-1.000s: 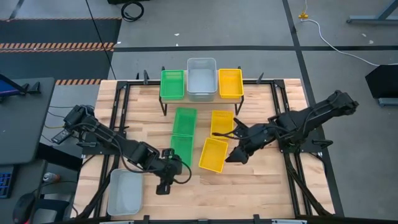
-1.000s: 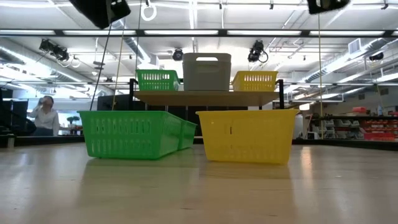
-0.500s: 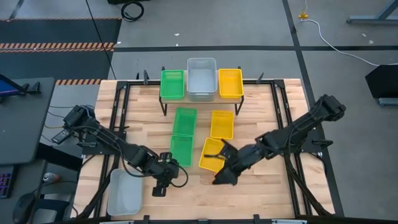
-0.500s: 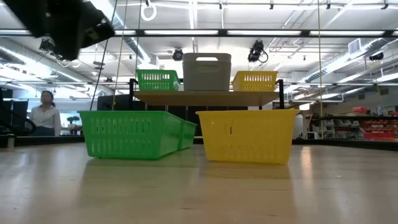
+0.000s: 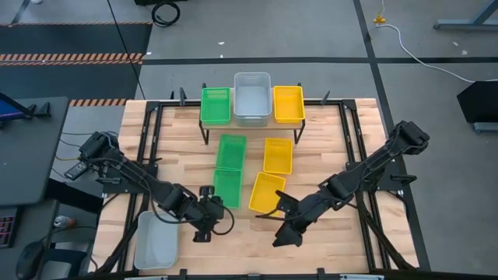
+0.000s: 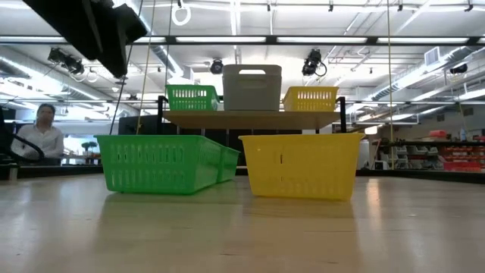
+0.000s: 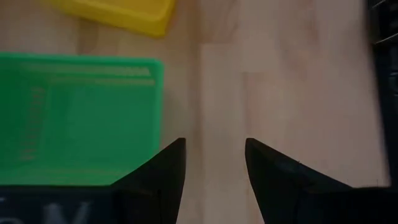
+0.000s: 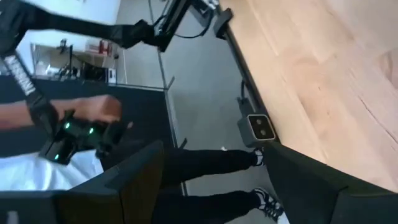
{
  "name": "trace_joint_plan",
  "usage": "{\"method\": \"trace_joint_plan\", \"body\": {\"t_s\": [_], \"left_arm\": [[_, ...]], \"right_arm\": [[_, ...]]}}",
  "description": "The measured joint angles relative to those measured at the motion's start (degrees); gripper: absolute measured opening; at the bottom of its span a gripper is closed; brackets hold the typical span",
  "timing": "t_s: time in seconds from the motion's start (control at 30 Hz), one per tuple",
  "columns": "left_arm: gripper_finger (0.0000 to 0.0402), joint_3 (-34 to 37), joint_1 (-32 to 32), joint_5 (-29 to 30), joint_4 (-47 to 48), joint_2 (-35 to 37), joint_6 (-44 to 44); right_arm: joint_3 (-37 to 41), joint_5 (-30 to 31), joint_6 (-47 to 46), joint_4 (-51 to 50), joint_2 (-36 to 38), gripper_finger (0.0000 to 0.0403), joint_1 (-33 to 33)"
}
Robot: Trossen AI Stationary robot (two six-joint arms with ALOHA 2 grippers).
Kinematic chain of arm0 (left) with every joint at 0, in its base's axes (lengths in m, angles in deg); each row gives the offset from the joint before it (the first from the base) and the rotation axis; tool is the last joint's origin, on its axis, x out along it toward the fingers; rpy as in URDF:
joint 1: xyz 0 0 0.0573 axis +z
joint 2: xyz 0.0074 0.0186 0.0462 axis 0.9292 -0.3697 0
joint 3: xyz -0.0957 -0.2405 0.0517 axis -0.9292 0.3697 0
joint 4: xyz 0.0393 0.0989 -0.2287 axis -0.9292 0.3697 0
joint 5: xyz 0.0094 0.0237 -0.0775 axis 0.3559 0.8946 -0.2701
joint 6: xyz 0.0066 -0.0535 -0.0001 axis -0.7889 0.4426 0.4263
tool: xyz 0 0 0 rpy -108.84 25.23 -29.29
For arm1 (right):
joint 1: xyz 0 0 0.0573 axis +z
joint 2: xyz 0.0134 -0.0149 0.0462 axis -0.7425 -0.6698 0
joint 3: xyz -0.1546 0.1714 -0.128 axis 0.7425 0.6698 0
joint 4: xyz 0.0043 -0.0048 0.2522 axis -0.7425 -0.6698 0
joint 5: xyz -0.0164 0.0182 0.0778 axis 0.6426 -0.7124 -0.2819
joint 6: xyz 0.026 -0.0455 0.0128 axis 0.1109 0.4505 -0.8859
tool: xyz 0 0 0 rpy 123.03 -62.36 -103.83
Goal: Stack baskets on shelf by color
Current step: Stack the bottom green bin on top of the green bin on the shelf
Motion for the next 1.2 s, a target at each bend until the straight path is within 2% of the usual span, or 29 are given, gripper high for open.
{"method": "trace_joint_plan", "body": {"t_s": [0.13,0.37,0.57,0.8,0.97,1.03,1.13,1.2], "left_arm": [[0.0173,0.1,1.3,4.0,2.1,0.0,-0.5],[0.0189,0.3,4.3,3.1,1.4,-0.7,-4.0],[0.0201,0.3,6.1,-4.8,0.0,-4.3,-6.5],[0.0190,0.3,7.5,-6.0,-0.5,-10.6,-6.6],[0.0144,0.3,7.7,-11.3,-0.4,-14.4,-6.6],[0.0109,0.3,7.4,-11.4,-0.3,-14.3,-4.8],[0.0036,0.1,7.3,-11.5,0.0,-12.9,-2.5],[0.0013,-0.8,7.3,-11.5,1.2,-11.5,-0.9]], "right_arm": [[0.0,0.6,-0.6,-0.1,0.4,0.0283,0.5],[0.0,2.6,-1.0,0.7,0.6,0.0283,2.4],[0.0,3.6,-2.2,0.7,0.6,0.0283,3.6],[0.0,4.9,-3.0,0.5,0.6,0.0283,4.1],[0.0,4.6,-4.2,0.5,0.6,0.0283,4.1],[0.0,4.5,-4.3,0.4,0.6,0.0283,4.2],[0.0,4.5,-4.2,0.3,0.6,0.0283,4.4],[0.0,4.5,-4.0,0.2,0.6,0.0283,4.5]]}}
